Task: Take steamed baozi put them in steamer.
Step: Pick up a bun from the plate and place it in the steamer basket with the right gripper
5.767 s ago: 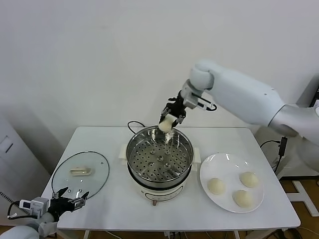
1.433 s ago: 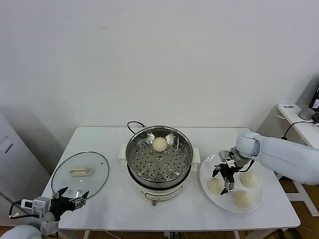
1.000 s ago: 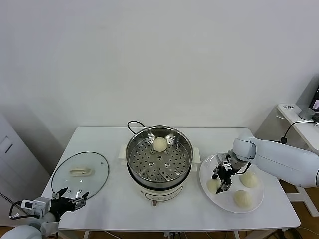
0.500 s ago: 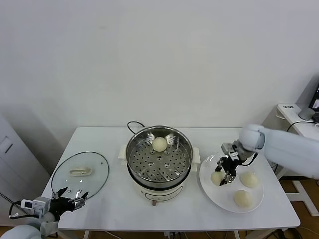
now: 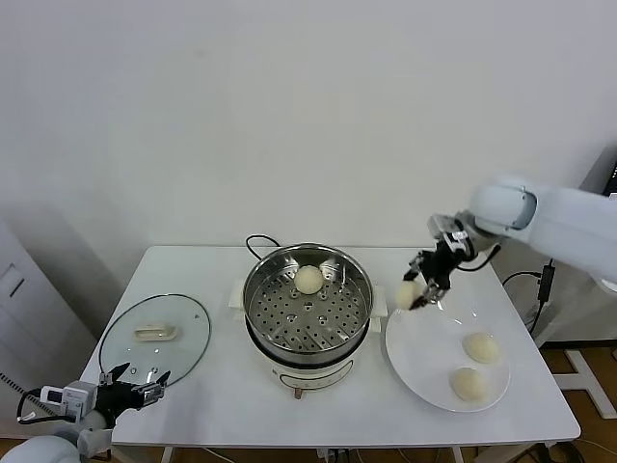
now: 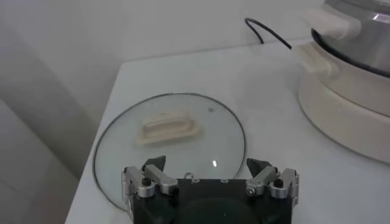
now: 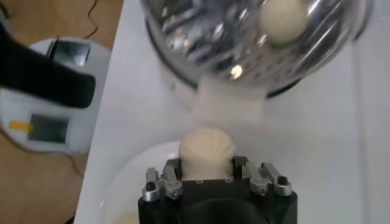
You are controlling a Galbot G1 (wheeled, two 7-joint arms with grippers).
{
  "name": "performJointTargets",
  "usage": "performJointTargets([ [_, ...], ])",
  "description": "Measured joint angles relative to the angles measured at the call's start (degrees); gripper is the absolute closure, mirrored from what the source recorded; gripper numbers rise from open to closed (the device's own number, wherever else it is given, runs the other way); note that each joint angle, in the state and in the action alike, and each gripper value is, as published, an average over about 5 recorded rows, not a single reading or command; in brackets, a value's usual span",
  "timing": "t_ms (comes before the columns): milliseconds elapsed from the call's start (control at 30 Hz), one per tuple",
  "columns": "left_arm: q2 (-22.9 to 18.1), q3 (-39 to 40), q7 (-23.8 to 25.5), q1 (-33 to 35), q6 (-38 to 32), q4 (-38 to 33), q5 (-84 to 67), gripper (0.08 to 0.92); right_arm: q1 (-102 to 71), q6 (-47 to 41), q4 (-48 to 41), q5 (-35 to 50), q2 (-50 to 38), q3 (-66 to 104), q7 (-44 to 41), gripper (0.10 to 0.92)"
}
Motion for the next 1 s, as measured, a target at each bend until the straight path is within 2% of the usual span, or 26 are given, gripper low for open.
performJointTargets([
  [467,0.1,0.1,0.0,-0.1,0.0,-0.2,0.3,0.177,1.1,-8.1,1.8,10.1,9.8,3.3,8.1,0.516],
  [1000,0.1,0.1,0.1,-0.1,-0.1,-0.2,0.4,0.177,-7.0,-13.4,-3.2,13.9,22.5,5.5,17.7,0.516],
])
